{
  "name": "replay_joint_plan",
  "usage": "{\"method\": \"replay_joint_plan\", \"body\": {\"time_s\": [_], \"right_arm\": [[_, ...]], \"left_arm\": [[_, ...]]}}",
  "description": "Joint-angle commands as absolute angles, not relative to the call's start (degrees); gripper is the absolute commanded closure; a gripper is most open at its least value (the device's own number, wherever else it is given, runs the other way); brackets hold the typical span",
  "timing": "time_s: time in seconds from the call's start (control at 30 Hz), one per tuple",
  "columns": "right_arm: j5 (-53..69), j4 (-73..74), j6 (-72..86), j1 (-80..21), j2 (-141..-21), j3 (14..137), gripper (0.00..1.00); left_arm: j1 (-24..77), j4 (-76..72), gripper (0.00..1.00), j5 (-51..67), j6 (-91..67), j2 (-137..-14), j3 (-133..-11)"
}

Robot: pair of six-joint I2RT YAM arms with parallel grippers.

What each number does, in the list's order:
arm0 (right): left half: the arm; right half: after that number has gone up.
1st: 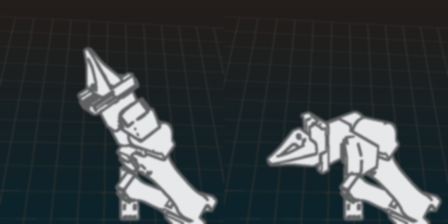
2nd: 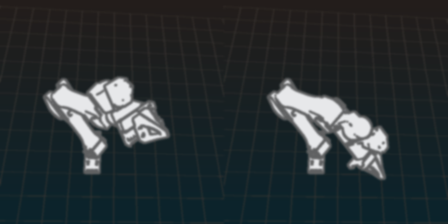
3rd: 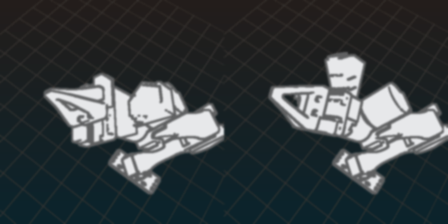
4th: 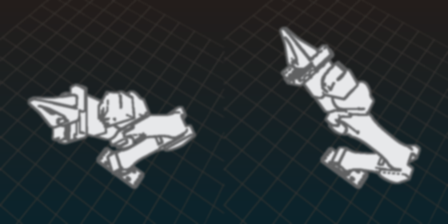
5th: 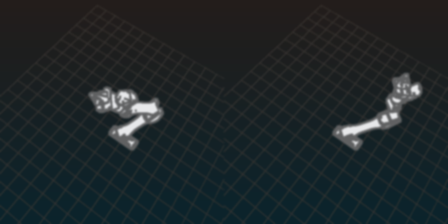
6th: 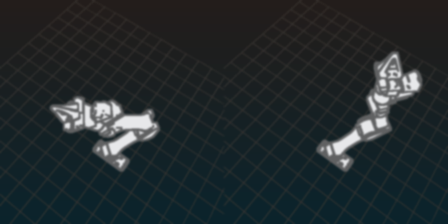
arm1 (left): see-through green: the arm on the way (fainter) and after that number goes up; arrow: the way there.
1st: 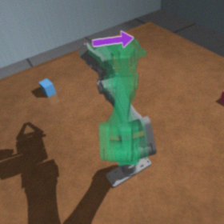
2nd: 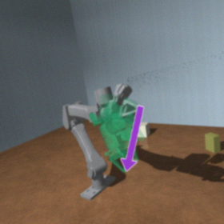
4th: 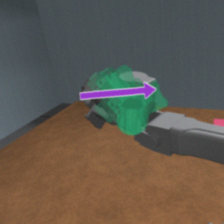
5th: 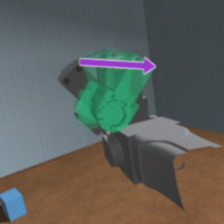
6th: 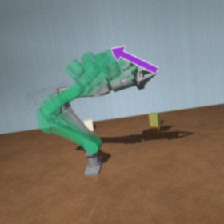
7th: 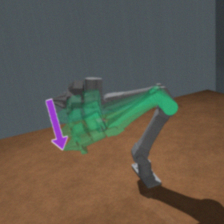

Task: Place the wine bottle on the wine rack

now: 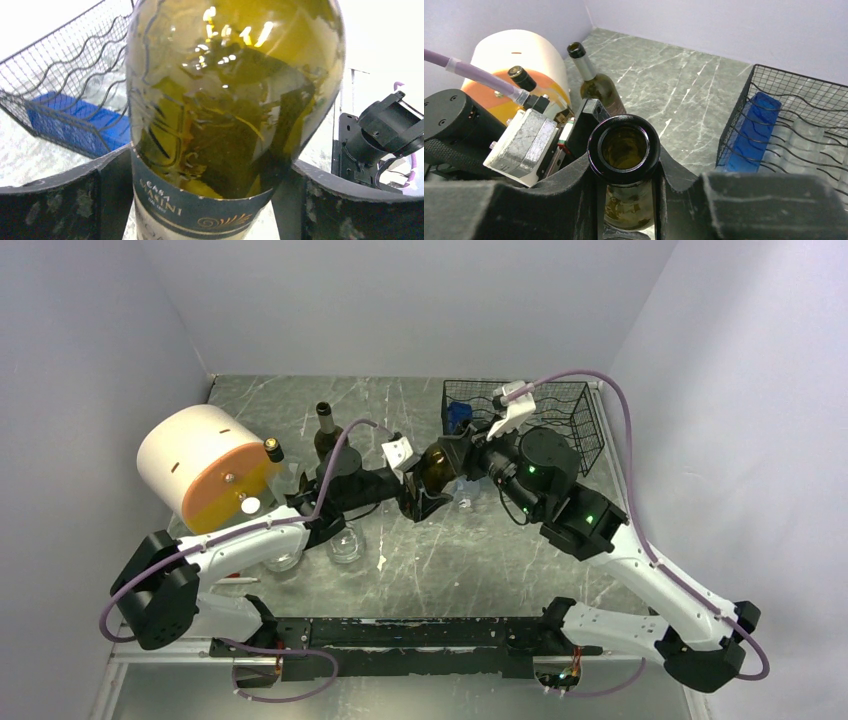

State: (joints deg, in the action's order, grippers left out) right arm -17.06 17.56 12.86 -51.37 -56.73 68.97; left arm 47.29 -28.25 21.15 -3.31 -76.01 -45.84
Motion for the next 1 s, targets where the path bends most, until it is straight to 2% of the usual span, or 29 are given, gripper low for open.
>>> {"method": "replay_joint_plan", "body": {"time_s": [0.0, 0.1, 0.23, 0.27, 0.37, 0.4, 0.5, 0.6, 0.77, 0.97], "right_arm": [[-13.19, 9.69, 14.73, -51.72, -54.05, 69.91, 1.00], [-11.45, 10.50, 14.77, -51.72, -53.72, 70.35, 1.00], [-9.99, 12.68, 15.21, -51.77, -52.84, 70.99, 0.98], [-9.71, 13.26, 15.38, -51.76, -52.61, 71.12, 0.97], [-7.11, 16.90, 15.51, -51.76, -52.22, 72.57, 0.88], [-6.22, 18.76, 15.40, -51.81, -52.23, 73.40, 0.81], [-5.62, 25.12, 15.30, -51.73, -52.57, 76.70, 0.56], [-7.20, 31.00, 15.42, -51.78, -52.21, 80.07, 0.43], [-9.47, 36.85, 14.11, -51.81, -49.44, 82.79, 0.35], [-15.97, 42.79, 16.79, -51.78, -47.32, 86.82, 0.33]], "left_arm": [[46.44, -34.91, 0.10, 24.20, -0.20, -75.60, -46.24], [46.03, -34.21, 0.22, 23.65, 2.07, -76.05, -46.98], [44.84, -32.33, 0.46, 28.88, 6.21, -75.84, -48.86], [44.63, -31.11, 0.53, 29.81, 7.69, -75.85, -49.64], [44.42, -30.16, 0.88, 30.03, 12.73, -76.18, -52.14], [44.37, -29.91, 0.92, 29.65, 14.46, -76.46, -53.39], [44.28, -28.71, 0.93, 29.86, 21.22, -77.30, -56.32], [44.25, -28.32, 0.93, 29.31, 29.41, -77.07, -57.27], [44.24, -24.60, 0.93, 26.72, 42.55, -79.22, -65.62], [44.29, -17.86, 0.93, 27.90, 55.21, -80.84, -70.78]]}}
